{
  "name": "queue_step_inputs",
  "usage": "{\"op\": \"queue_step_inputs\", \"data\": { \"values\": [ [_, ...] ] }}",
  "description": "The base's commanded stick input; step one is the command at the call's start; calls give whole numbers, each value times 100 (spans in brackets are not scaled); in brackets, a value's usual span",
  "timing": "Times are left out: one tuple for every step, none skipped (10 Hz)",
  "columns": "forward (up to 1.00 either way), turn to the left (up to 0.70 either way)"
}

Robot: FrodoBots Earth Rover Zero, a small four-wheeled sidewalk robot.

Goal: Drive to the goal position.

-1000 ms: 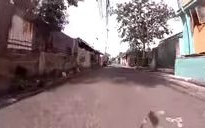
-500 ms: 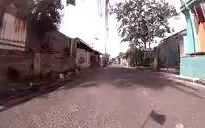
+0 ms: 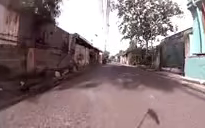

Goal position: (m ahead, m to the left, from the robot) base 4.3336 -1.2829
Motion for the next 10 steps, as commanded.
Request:
{"op": "queue_step_inputs", "data": {
  "values": [
    [70,0],
    [70,0],
    [70,-4],
    [70,-2],
    [70,0],
    [70,0],
    [70,0],
    [70,-8],
    [70,-1],
    [70,0]
  ]
}}
